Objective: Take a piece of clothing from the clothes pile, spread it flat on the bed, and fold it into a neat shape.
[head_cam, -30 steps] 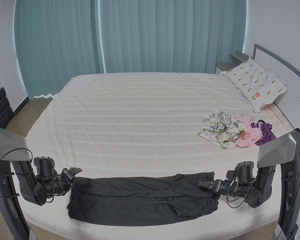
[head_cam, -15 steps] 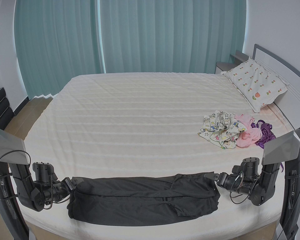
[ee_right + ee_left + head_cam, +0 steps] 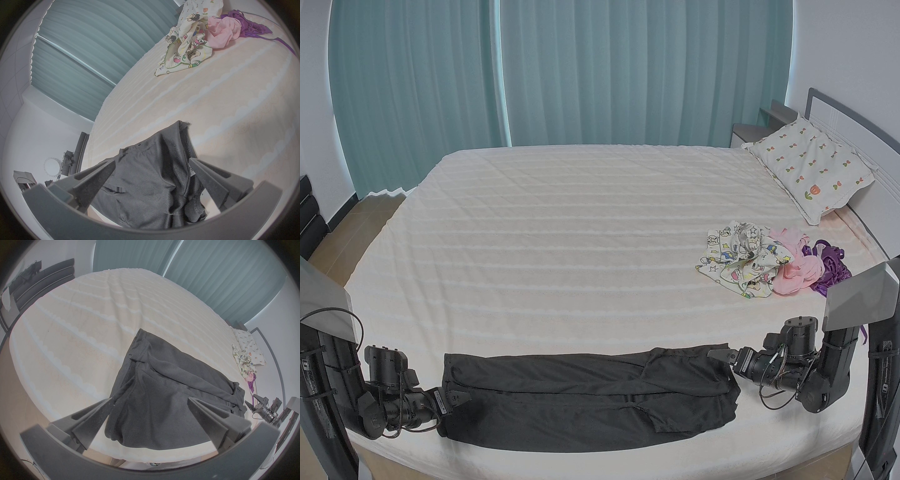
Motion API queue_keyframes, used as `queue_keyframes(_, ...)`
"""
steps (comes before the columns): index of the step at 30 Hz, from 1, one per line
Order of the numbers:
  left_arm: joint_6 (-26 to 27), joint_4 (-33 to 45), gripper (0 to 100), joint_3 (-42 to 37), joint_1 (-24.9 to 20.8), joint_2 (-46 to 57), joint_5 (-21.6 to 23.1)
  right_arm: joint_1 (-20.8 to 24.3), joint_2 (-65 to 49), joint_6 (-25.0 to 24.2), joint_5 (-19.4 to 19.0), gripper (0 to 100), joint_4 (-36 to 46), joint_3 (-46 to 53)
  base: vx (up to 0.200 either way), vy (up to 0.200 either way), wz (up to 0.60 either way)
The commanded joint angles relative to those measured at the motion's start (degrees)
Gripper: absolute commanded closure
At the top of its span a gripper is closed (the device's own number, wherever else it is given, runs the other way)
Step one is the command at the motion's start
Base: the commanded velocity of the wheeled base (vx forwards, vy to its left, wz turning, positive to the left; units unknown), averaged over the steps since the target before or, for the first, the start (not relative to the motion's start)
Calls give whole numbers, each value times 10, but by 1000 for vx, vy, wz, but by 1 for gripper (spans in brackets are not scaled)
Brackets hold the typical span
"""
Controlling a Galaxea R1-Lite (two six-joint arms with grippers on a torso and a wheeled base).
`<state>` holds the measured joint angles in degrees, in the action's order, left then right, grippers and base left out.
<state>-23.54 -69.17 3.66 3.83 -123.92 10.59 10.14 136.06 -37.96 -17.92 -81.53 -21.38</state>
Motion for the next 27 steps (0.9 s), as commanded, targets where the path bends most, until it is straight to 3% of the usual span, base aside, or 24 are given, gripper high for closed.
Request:
queue_keyframes(1, -1, 0, 0, -1, 0, -5, 0, 1, 2, 0, 0, 0, 1, 1, -200, 0, 0)
queue_keyframes(8, -3, 0, 0, 12, 1, -8, -2, 2, 2, 0, 0, 0, 1, 1, -200, 0, 0)
queue_keyframes(13, -2, -11, 0, 26, 1, -33, -7, 2, 9, 0, 0, 0, 0, 1, 0, 0, 0)
queue_keyframes(19, -1, -81, 0, 30, 0, -91, -43, 3, 9, 0, -1, 0, -1, 0, 0, 0, 0)
queue_keyframes(26, 1, -116, 0, 28, 0, -127, -44, 3, 9, -1, -1, 0, -1, -1, 0, 0, 0)
queue_keyframes(27, 1, -117, 100, 30, 2, -131, -44, 3, 9, -1, -1, 0, -1, -1, 0, 0, 0)
